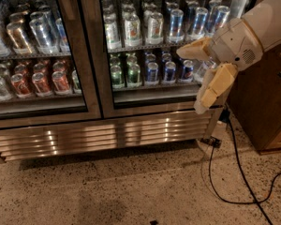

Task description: Open left fridge door

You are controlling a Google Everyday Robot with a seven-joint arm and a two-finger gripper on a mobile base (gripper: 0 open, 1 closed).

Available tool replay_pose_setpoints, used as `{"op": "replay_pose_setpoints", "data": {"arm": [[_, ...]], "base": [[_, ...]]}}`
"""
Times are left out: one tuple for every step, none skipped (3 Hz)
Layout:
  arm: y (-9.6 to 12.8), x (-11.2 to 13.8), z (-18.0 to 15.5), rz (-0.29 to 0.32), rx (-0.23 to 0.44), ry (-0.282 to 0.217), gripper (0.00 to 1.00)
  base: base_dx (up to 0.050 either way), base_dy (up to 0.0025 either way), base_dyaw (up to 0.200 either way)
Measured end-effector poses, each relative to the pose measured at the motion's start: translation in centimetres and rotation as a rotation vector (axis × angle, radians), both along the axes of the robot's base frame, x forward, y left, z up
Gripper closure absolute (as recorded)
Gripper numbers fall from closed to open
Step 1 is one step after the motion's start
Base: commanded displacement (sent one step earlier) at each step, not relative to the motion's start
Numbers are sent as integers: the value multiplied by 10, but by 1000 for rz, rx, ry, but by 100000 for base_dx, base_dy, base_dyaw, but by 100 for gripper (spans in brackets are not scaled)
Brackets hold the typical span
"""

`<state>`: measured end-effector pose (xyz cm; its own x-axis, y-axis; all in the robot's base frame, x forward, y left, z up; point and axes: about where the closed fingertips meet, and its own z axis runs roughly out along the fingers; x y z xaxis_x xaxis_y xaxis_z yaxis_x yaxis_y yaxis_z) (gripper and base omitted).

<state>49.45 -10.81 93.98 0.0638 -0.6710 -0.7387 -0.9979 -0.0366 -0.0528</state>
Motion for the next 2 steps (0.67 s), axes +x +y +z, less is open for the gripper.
{"op": "replay_pose_setpoints", "data": {"arm": [[12, -1, -2, 85, 134, 34, 0], [23, 2, -1, 106, 226, 68, 0]], "base": [[0, 0, 0], [0, 0, 0]]}}
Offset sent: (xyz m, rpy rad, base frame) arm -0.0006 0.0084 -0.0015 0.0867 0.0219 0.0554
